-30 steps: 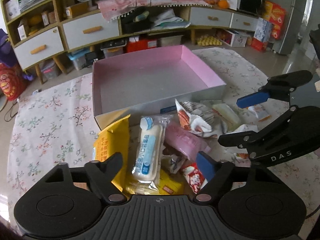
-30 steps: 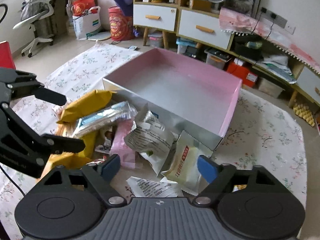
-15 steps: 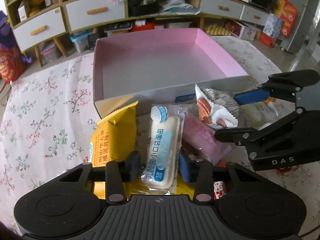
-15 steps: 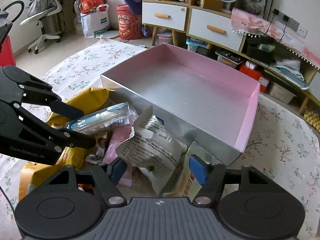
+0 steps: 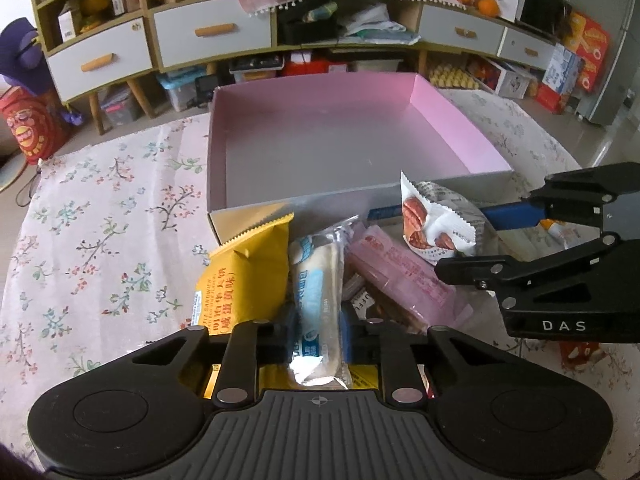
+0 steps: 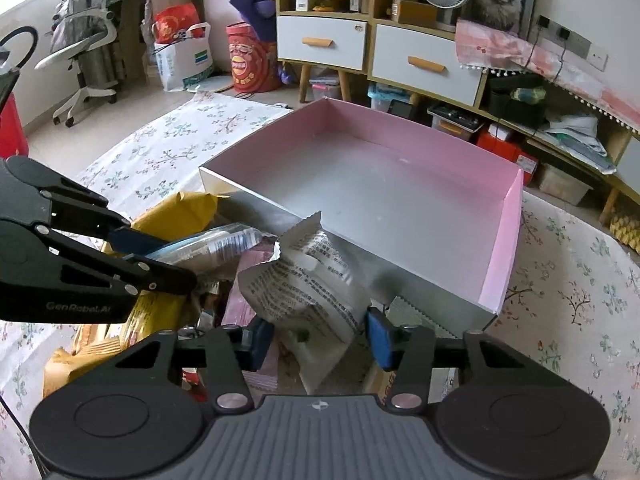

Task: Organize snacks
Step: 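Carry both snacks into the pink box and open both grippers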

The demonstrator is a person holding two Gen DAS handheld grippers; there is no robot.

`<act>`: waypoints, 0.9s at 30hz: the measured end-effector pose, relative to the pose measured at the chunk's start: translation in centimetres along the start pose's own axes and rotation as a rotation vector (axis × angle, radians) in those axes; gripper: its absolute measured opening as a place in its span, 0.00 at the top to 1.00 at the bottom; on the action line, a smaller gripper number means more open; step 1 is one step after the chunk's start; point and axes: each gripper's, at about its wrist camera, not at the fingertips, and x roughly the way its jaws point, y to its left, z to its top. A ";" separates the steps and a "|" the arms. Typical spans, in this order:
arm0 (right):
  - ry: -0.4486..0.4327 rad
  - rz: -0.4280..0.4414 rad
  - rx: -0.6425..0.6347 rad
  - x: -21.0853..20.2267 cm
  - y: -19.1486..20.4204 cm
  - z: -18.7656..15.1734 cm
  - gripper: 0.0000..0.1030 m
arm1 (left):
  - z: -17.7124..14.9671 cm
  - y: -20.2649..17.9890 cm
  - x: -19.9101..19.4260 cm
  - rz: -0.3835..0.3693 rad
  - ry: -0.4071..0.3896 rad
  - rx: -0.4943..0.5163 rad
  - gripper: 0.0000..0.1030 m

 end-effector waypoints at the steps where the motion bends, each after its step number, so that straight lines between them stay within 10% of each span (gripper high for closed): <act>1: -0.002 -0.001 0.003 -0.1 0.0 0.0 0.77 | 0.0 0.0 -0.1 -0.001 -0.003 -0.001 0.83; 27: -0.197 -0.003 0.404 -2.4 -6.1 1.7 0.80 | 6.8 -0.7 -2.4 0.074 -0.191 0.010 0.84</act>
